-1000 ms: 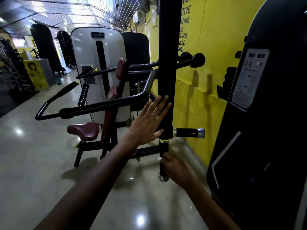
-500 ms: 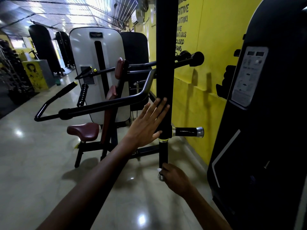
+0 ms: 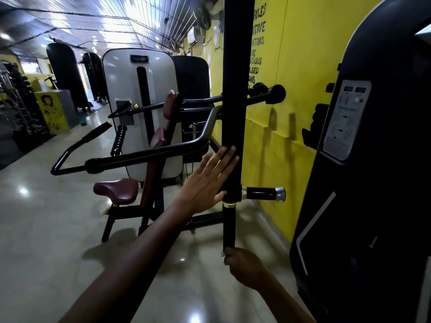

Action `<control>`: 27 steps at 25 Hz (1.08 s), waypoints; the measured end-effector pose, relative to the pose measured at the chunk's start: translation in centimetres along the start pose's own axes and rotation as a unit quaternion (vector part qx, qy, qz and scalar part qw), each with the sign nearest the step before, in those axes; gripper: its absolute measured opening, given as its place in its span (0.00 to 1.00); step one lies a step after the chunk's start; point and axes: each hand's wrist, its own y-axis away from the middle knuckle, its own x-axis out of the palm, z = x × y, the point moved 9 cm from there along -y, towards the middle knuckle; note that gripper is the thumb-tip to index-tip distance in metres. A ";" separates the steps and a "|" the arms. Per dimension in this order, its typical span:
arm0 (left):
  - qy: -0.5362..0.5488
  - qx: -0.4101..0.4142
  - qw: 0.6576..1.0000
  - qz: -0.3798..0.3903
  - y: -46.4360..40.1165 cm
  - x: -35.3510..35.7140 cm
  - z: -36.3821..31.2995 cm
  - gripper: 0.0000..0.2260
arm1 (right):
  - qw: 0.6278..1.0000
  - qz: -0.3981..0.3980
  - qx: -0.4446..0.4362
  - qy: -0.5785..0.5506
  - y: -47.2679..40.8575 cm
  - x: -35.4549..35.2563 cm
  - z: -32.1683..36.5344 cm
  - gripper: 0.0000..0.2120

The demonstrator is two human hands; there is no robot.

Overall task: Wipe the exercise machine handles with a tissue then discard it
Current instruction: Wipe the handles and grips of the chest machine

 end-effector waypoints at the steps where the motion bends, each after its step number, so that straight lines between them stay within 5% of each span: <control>1: -0.001 -0.001 1.000 -0.001 0.1 -0.1 0.0 0.41 | 0.999 -0.021 0.022 -0.016 0.0 -0.6 -0.7 0.04; 6: 0.002 -0.002 1.000 -0.002 0.1 0.0 -0.1 0.42 | 0.916 -0.238 0.200 -0.255 -0.8 -8.4 -6.0 0.07; 11: 0.003 0.000 1.000 0.001 0.0 0.2 -0.1 0.42 | 0.849 -0.356 0.273 -0.281 -0.9 -10.0 -7.8 0.02; 18: 0.013 0.000 1.000 -0.004 0.0 0.5 -0.1 0.42 | 0.798 -0.374 0.337 -0.330 -1.3 -8.9 -7.7 0.01; 27: 0.005 -0.006 1.000 -0.012 0.0 0.6 -0.2 0.43 | 0.831 -0.241 0.384 -0.323 -0.4 -5.9 -7.6 0.04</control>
